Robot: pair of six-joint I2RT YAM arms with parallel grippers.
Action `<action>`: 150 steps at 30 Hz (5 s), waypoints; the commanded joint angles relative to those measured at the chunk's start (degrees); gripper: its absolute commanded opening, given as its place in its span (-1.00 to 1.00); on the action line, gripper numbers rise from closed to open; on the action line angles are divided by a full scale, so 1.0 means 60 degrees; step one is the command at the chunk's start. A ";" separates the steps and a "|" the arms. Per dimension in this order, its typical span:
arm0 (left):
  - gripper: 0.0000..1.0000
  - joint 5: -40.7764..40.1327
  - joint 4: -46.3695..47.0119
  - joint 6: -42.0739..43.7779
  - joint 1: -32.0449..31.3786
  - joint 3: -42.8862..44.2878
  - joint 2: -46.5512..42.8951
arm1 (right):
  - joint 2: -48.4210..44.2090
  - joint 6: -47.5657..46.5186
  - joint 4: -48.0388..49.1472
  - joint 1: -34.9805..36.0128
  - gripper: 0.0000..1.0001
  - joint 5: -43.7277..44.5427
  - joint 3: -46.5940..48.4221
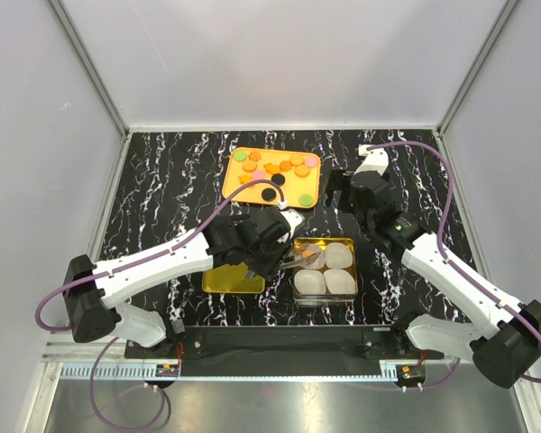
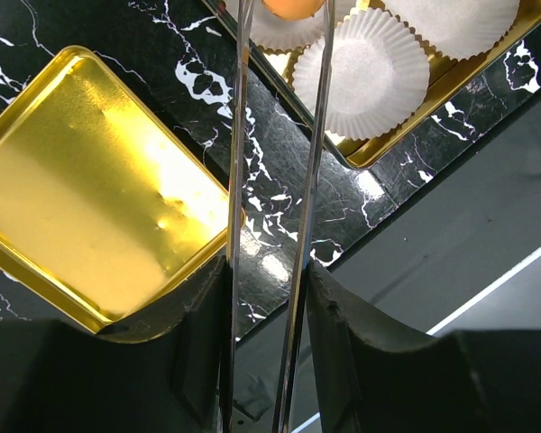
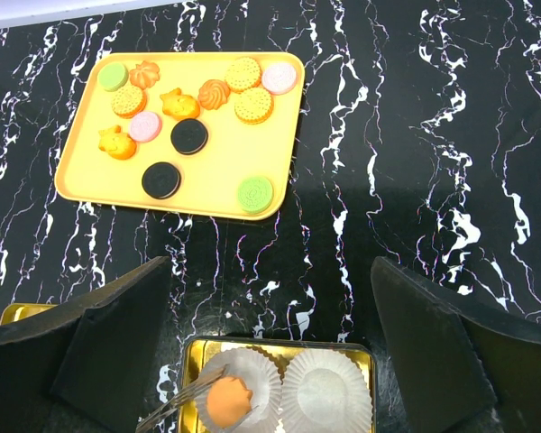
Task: Pack the cookies
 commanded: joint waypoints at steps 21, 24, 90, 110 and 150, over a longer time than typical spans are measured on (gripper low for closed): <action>-0.19 0.0273 -0.0062 0.0354 0.0556 0.1901 -0.0357 | -0.0369 -0.0032 0.0020 0.0011 0.99 0.0101 0.0140; -0.19 0.0156 -0.0120 0.0369 0.1302 0.2296 -0.0138 | -0.0399 -0.0032 0.0035 -0.0003 1.00 0.0058 0.0111; -0.07 -0.0343 0.0861 0.1292 0.4661 0.3031 0.3804 | -0.0399 -0.0061 0.0313 0.0011 0.99 -0.0455 -0.0226; -0.24 -0.0548 0.0685 0.1233 0.4661 0.3016 0.3584 | -0.0370 -0.0046 0.0342 0.0011 0.99 -0.0426 -0.0270; -0.26 -0.0211 0.0275 -0.0040 -0.0085 0.2958 0.1694 | -0.0941 0.0159 -0.0756 0.0011 0.99 0.1273 0.0462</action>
